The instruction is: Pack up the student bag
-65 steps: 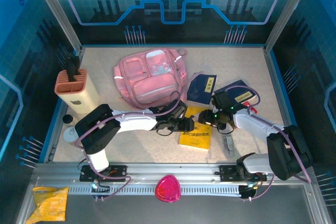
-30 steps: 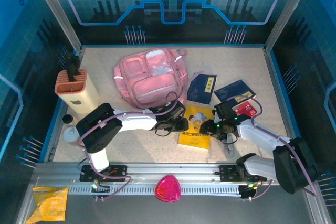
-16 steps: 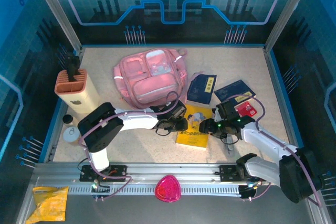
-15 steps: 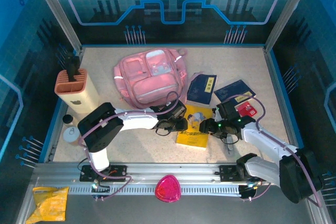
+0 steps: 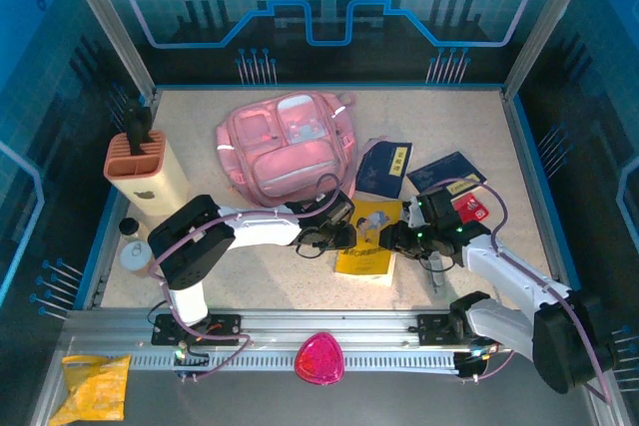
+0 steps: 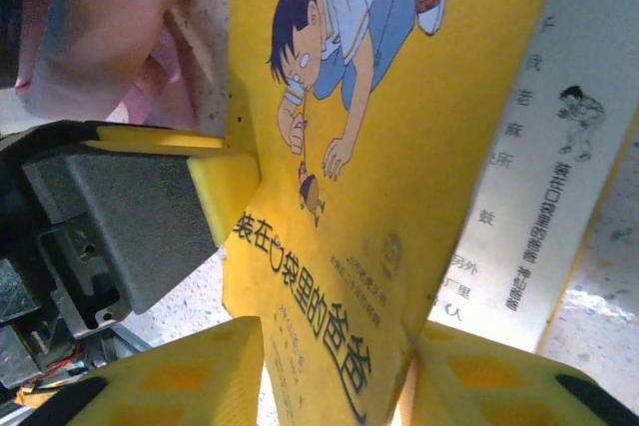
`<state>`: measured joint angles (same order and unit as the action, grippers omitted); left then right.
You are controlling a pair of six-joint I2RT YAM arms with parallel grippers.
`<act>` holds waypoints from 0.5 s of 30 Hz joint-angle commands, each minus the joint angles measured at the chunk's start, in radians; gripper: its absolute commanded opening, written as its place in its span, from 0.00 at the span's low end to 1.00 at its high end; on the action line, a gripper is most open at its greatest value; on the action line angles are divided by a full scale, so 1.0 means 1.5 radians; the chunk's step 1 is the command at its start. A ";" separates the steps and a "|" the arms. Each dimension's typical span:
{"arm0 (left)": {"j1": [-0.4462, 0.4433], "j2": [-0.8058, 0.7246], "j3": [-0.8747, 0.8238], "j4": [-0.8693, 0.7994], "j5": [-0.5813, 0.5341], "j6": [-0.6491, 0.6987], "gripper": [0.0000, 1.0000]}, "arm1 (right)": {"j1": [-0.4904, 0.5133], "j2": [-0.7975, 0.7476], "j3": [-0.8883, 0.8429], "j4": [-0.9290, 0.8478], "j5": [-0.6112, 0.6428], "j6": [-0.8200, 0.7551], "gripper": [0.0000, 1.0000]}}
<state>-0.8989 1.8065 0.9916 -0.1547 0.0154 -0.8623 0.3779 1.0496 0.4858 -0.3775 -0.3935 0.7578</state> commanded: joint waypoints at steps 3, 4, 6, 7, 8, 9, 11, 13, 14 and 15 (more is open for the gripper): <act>-0.006 0.029 -0.005 0.016 0.004 0.011 0.36 | -0.010 0.016 -0.008 0.008 -0.024 -0.002 0.32; -0.006 0.028 -0.005 0.015 0.003 0.012 0.36 | -0.012 0.014 -0.009 0.004 -0.018 -0.004 0.30; -0.006 0.026 -0.006 0.015 0.001 0.012 0.35 | -0.017 0.003 -0.011 -0.002 -0.013 -0.004 0.24; -0.006 0.027 -0.005 0.013 0.001 0.013 0.35 | -0.019 -0.003 -0.013 -0.002 -0.013 -0.003 0.23; -0.006 0.026 -0.004 0.012 0.001 0.013 0.35 | -0.020 -0.009 -0.014 0.000 -0.014 -0.002 0.20; -0.006 0.024 -0.003 0.010 0.000 0.013 0.35 | -0.022 -0.013 -0.015 0.002 -0.014 -0.002 0.18; -0.006 0.022 -0.006 0.011 -0.002 0.013 0.35 | -0.024 -0.017 -0.016 0.000 -0.017 -0.003 0.13; -0.006 0.017 -0.007 0.011 -0.003 0.011 0.37 | -0.024 -0.023 -0.021 0.005 -0.025 0.003 0.08; -0.005 0.013 -0.009 0.013 -0.001 0.010 0.38 | -0.024 -0.026 -0.026 0.013 -0.030 0.006 0.06; -0.005 0.009 -0.009 0.014 0.001 0.009 0.40 | -0.026 -0.031 -0.028 0.013 -0.032 0.007 0.03</act>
<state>-0.8989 1.8061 0.9913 -0.1532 0.0154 -0.8627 0.3519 1.0260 0.4618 -0.3752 -0.4011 0.7708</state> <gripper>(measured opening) 0.392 0.067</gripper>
